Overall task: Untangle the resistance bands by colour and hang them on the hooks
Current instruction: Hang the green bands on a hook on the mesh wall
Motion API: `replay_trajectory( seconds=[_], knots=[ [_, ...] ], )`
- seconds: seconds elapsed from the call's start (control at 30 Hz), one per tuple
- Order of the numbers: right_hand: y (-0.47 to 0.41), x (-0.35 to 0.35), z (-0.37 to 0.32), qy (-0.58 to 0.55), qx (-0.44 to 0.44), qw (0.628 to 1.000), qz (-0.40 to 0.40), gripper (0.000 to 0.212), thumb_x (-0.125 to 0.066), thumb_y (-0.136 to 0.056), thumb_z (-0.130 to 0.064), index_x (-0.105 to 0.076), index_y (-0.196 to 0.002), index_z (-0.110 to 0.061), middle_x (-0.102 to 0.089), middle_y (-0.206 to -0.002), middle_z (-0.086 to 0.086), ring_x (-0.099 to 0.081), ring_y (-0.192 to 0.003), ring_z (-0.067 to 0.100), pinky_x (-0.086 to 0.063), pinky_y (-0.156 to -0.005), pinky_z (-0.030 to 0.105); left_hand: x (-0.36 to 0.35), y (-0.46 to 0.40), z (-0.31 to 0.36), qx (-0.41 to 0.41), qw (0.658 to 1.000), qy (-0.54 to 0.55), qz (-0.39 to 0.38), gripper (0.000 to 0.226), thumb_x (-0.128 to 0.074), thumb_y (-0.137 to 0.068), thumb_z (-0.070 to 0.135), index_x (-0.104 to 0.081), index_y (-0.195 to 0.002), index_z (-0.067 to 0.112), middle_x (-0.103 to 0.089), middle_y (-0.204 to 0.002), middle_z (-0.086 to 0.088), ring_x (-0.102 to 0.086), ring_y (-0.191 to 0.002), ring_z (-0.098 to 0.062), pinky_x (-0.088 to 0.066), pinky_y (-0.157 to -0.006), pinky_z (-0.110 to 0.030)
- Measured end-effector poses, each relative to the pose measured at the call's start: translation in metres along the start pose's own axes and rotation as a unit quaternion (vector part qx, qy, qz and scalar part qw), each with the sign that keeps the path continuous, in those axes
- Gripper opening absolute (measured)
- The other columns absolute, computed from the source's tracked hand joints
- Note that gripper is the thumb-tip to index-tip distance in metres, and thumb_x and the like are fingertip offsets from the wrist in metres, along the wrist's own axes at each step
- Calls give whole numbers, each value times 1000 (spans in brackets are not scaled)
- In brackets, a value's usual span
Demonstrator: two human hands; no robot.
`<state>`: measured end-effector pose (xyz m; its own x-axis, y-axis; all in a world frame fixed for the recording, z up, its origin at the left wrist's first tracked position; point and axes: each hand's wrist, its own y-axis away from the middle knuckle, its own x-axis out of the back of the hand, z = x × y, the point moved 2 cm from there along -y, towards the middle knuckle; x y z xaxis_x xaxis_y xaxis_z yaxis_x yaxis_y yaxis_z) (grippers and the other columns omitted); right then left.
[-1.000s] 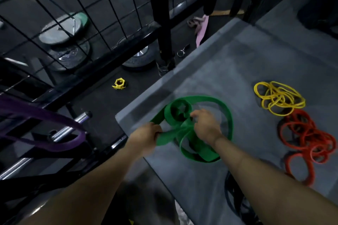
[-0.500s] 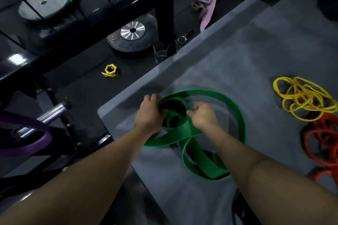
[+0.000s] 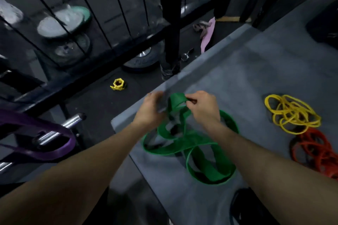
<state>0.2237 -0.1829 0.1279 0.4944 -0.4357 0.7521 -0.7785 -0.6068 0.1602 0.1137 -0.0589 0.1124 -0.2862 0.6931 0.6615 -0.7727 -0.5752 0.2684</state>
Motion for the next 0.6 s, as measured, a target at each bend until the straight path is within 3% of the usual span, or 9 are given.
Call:
replay_trajectory(
  seconds=[0.1,0.17,0.23,0.3,0.37,0.47,0.53,0.6],
  knots=[
    [17,36,-46,-4,55,998,-4,29,-59,-85,-12,-69,-112,-11,-70,-105,13,-63,-99,28,-46,-87,32,33,20,44,-45,998,36,-23,62,-78,-68,20,-48,-122,20,-46,-121,0,-48,-112,-14,-43,-94,-27],
    [35,65,-77,-20,72,997,16,28,-62,-83,-11,-71,-109,-11,-72,-100,14,-65,-95,26,-45,-80,25,59,36,69,-58,996,63,1,62,-81,-63,24,-49,-116,19,-50,-114,1,-53,-105,-14,-45,-87,-27],
    [55,95,-108,-27,96,995,28,27,-63,-83,-9,-70,-109,-9,-72,-106,13,-66,-93,17,-39,-73,14,86,58,95,-50,994,88,35,62,-82,-65,20,-49,-118,16,-49,-112,2,-53,-100,-13,-41,-81,-23],
    [77,123,-141,-41,124,991,28,26,-64,-83,-8,-70,-109,-6,-72,-106,12,-62,-76,-1,-37,-67,11,112,83,119,-56,992,101,44,62,-82,-63,22,-49,-116,17,-54,-112,-1,-55,-102,-17,-43,-82,-26],
    [98,148,-174,-56,150,987,31,25,-66,-82,-9,-71,-107,-7,-72,-103,11,-57,-70,-3,-42,-71,14,139,109,142,-80,990,98,60,58,-79,-67,20,-49,-116,13,-54,-106,0,-54,-99,-18,-44,-79,-27],
    [127,184,-216,-94,167,980,43,22,-71,-79,-10,-73,-101,-8,-74,-97,8,-64,-84,11,-52,-86,26,184,149,170,-85,983,130,99,53,-77,-72,18,-53,-118,10,-59,-109,-1,-55,-98,-15,-42,-68,-14],
    [149,205,-236,-134,166,976,43,20,-74,-77,-13,-73,-97,-8,-72,-89,3,-63,-78,9,-53,-80,26,212,174,189,-119,979,127,102,47,-79,-70,18,-57,-111,11,-62,-110,-5,-59,-99,-18,-42,-65,-8],
    [173,223,-252,-190,173,966,33,20,-74,-77,-12,-71,-96,-8,-68,-84,-1,-61,-73,6,-52,-76,24,237,203,210,-140,975,143,97,43,-79,-70,13,-55,-105,15,-62,-109,-4,-59,-98,-18,-45,-69,-10]
  ],
)
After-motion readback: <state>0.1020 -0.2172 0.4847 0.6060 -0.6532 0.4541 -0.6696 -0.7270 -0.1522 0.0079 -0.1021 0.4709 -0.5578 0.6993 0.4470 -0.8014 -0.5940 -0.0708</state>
